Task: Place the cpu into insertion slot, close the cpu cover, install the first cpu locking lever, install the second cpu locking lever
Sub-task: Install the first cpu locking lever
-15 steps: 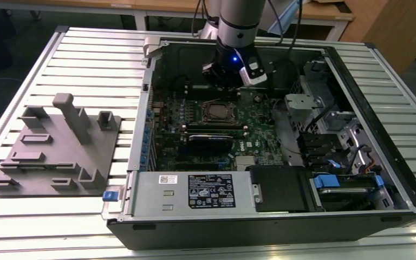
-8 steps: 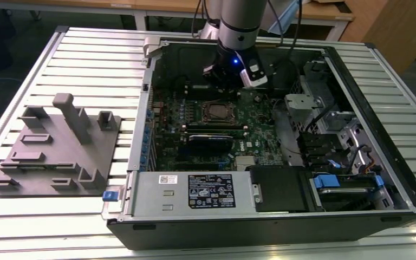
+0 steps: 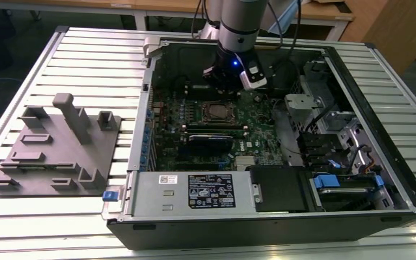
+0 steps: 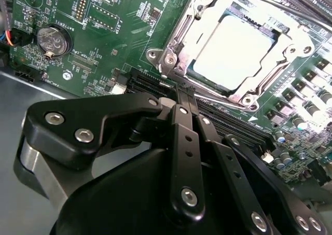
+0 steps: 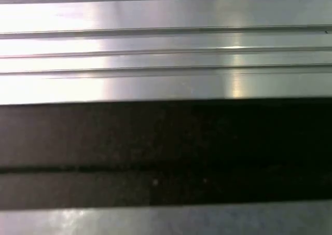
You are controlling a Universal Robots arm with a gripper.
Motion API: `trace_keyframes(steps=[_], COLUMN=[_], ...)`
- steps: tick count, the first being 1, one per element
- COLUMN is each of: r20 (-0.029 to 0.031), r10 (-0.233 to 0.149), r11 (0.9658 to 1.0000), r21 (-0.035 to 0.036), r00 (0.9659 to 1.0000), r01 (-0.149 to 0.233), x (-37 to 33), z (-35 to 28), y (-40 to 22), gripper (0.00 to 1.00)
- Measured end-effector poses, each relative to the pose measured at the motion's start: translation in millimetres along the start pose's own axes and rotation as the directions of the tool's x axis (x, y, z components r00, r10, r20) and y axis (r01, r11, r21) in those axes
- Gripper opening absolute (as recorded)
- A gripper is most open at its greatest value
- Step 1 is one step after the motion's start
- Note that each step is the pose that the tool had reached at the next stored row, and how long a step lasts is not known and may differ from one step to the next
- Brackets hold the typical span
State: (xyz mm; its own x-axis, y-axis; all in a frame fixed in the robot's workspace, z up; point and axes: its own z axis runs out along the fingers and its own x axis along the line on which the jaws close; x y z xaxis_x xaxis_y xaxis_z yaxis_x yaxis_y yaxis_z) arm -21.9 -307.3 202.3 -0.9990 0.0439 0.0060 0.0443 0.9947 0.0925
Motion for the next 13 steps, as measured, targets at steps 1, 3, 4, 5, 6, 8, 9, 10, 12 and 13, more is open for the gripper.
trace_keyframes(steps=[1, 3, 4, 5, 6, 8, 9, 10, 12, 13], r20=[-0.0005, -0.0012, -0.0015, -0.0016, -0.0018, -0.0020, -0.0020, -0.0019, -0.0018, -0.0018], r10=[0.000, 0.000, 0.000, 0.000, 0.000, 0.000, 0.000, 0.000, 0.000, 0.000], r11=[1.0000, 1.0000, 1.0000, 1.0000, 1.0000, 1.0000, 1.0000, 1.0000, 1.0000, 1.0000], r21=[0.0000, 0.0001, 0.0001, 0.0001, 0.0001, 0.0003, 0.0002, 0.0001, 0.0000, -0.0001], r00=[1.0000, 1.0000, 1.0000, 1.0000, 1.0000, 1.0000, 1.0000, 1.0000, 1.0000, 1.0000], r01=[0.000, 0.000, 0.000, 0.000, 0.000, 0.000, 0.000, 0.000, 0.000, 0.000], x=[-0.1, -0.4, -0.5, -0.5, -0.6, -0.6, -0.6, -0.6, -0.6, -0.6], z=[0.6, 1.7, 2.2, 2.6, 2.9, 2.9, 3.0, 3.1, 2.4, 1.4], y=[-0.1, -0.1, -0.2, -0.2, -0.3, -0.3, -0.3, -0.2, -0.2, -0.1], gripper=[0.10, 0.10, 0.10, 0.10, 0.10, 0.10, 0.10, 0.10, 0.10, 0.10])
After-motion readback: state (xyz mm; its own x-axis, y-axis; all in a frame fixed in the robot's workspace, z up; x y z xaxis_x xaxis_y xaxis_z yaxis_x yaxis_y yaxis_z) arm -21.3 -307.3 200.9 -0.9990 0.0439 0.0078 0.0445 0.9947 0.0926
